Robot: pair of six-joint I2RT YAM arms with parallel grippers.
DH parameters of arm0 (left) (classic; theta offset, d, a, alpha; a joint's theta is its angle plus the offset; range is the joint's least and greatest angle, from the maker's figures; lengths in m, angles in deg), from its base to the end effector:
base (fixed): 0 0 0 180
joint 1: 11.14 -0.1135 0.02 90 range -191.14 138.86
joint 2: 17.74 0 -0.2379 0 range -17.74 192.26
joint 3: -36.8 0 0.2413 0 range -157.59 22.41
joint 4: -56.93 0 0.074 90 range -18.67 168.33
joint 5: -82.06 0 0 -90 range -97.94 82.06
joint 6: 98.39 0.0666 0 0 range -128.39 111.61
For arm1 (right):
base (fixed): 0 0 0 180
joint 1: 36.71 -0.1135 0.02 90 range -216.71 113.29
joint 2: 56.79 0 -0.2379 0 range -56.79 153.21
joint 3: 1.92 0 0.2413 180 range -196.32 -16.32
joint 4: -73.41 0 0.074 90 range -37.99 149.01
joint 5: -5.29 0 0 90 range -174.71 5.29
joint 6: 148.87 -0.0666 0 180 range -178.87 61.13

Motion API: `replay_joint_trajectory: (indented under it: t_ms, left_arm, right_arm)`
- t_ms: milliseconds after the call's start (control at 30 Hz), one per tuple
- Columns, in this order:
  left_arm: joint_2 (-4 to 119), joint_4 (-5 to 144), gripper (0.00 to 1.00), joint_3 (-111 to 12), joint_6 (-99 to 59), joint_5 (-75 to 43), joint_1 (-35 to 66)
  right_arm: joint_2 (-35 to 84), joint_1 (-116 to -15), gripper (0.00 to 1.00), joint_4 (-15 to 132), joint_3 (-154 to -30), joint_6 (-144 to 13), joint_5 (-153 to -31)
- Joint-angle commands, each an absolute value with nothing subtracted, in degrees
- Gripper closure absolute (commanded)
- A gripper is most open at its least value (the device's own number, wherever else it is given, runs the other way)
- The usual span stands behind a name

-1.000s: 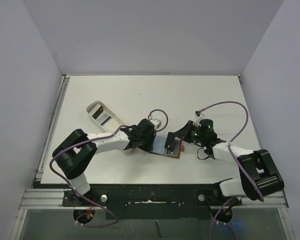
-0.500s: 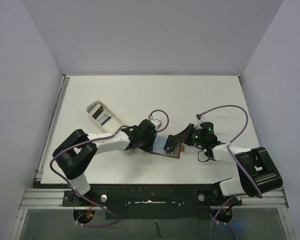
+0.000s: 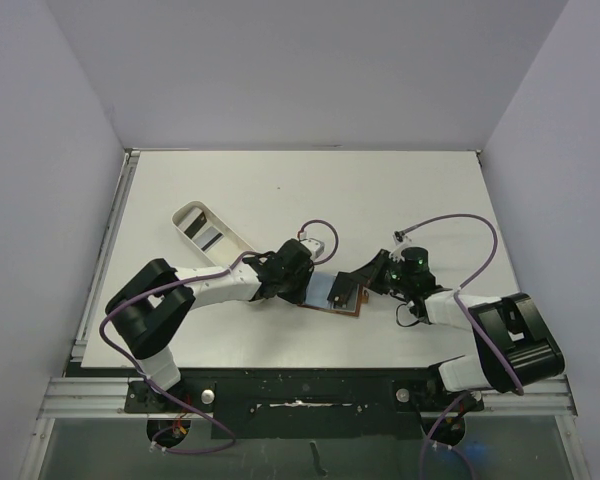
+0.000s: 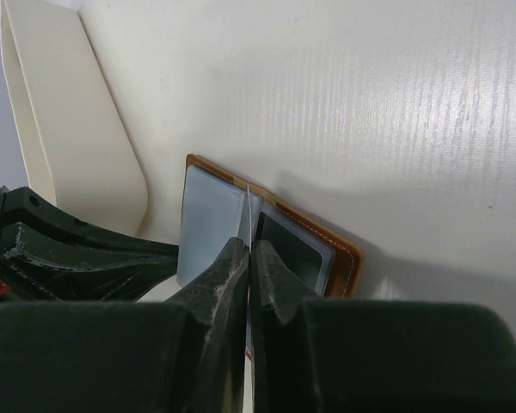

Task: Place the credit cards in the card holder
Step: Insert the credit card into the card holder.

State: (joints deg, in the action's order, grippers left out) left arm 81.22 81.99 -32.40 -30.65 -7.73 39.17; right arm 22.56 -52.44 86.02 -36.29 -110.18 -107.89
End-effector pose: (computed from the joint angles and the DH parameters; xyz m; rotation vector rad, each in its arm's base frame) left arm 0.2221 -0.2673 0.1138 0.6293 2.5254 -0.4844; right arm 0.2441 0.0960 0.1043 0.4522 2.2520 1.0836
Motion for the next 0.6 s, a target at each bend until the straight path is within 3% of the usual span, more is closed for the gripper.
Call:
replay_joint_trajectory:
  t_ms: [0, 567]
  left_arm:
    - [82.0, 80.6, 1.0, -33.0, -31.3, -7.9, 40.1]
    - [82.7, 79.8, 1.0, -33.0, -31.9, -8.5, 40.9]
  right_arm:
    - [23.9, -52.2, 1.0, 91.3, -35.9, -110.2, -108.5]
    - [27.6, -54.9, 1.0, 95.0, -35.3, -111.8, -109.0]
